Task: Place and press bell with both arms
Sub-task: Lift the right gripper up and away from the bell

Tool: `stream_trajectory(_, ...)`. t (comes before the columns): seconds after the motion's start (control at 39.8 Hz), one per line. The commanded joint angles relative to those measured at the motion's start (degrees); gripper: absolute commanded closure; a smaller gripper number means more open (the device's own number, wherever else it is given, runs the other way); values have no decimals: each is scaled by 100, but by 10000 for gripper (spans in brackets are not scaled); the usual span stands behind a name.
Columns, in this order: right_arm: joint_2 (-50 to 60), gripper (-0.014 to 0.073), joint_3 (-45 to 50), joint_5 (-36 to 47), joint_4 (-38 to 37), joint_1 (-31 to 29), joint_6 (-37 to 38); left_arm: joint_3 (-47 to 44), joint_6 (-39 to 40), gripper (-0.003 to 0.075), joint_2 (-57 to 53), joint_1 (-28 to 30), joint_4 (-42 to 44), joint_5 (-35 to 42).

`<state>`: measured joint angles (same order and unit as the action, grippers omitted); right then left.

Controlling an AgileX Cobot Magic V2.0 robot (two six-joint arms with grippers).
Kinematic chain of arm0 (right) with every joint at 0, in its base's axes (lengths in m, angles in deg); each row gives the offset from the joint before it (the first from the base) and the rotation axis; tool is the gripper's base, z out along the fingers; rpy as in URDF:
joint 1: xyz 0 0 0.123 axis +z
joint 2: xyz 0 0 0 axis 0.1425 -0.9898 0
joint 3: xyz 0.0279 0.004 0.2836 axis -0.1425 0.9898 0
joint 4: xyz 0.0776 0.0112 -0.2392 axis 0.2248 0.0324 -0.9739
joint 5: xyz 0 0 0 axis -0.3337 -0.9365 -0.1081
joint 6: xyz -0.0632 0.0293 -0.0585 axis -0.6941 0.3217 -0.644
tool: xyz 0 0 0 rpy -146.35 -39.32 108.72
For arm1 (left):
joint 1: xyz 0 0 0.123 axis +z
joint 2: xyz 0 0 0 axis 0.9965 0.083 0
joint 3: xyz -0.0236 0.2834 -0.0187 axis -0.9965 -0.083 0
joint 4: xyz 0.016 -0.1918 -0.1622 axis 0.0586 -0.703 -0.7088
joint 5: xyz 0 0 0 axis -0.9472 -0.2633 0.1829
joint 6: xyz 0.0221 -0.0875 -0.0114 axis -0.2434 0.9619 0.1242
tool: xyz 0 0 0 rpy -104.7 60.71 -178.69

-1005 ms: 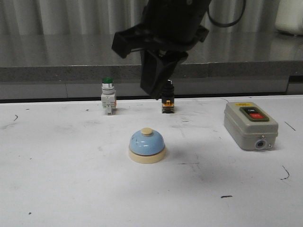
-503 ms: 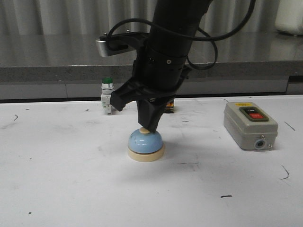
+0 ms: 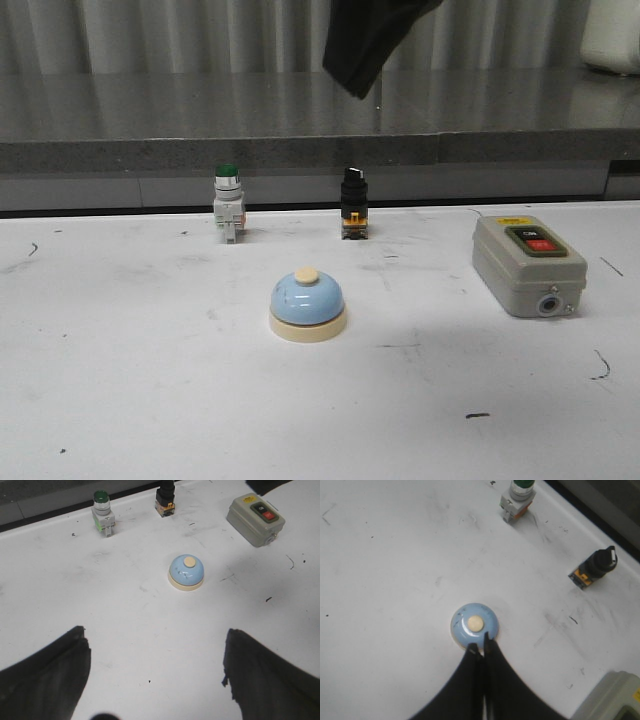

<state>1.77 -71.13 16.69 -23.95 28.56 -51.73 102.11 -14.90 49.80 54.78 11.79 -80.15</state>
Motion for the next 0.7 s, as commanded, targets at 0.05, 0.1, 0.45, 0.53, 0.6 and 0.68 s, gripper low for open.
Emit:
stream_trajectory(0.05,1020,662,458,198,-19,-7,200,164,65,185,-11,1,-69,362)
stream_trajectory(0.1,1290,662,696,225,-19,-7,283,164,65,185,-11,1,-69,362)
stream_trajectory(0.45,3193,662,2393,456,-19,-7,577,164,65,185,-11,1,-69,362)
stream_trajectory(0.53,3581,662,2697,427,-31,-7,577,164,65,185,-11,1,-69,362)
stream_trajectory(0.6,3952,662,2991,408,-93,-7,572,164,65,185,-11,1,-69,362)
stream_trajectory(0.68,4339,662,3240,402,-209,-7,572,164,65,185,-11,1,-69,362)
